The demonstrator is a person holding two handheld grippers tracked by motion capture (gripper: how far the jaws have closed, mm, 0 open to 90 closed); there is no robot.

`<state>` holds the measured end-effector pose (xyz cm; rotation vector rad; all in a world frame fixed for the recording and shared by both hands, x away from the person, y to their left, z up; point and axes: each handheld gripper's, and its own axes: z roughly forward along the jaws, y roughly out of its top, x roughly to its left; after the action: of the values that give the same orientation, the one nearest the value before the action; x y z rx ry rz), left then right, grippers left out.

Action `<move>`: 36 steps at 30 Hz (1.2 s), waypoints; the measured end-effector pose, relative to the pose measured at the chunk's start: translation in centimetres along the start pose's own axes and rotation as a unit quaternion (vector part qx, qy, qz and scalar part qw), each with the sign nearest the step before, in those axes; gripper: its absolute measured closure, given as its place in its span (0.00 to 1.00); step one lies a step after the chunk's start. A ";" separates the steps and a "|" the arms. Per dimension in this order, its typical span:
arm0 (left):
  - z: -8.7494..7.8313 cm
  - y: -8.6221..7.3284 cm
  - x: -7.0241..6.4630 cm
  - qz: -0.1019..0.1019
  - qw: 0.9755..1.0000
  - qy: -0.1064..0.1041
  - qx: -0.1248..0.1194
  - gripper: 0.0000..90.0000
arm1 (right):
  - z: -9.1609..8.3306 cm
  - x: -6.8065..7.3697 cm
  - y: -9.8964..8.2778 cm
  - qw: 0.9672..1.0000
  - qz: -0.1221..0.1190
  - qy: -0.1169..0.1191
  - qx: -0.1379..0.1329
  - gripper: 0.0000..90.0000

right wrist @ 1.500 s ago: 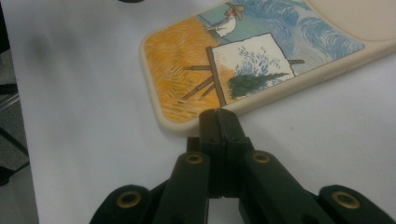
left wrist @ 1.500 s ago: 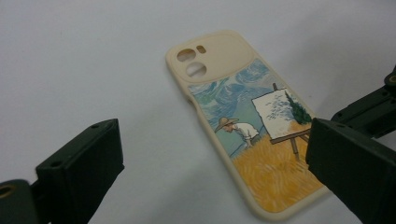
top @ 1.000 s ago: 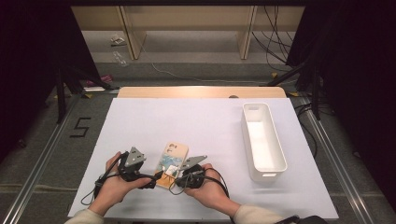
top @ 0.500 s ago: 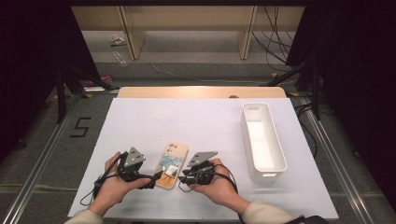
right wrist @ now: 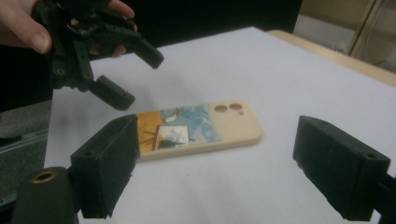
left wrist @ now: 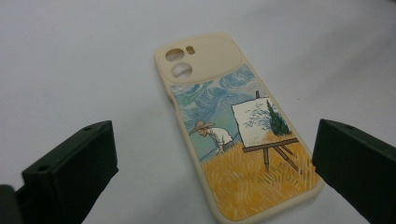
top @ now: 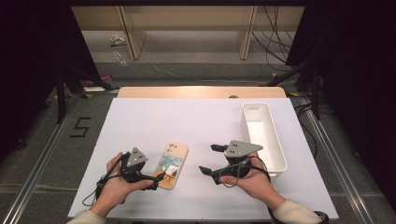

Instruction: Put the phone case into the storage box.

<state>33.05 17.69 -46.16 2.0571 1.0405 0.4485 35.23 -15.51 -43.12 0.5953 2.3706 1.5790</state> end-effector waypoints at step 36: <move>4.1 1.0 -3.9 -0.049 0.994 0.054 0.078 0.02 | -4.3 -1.2 -1.2 0.998 0.006 -0.053 -0.041 0.12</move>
<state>33.67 12.29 -47.88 2.1250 1.2705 0.4432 34.28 -19.97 -42.54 0.6608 2.2194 1.5993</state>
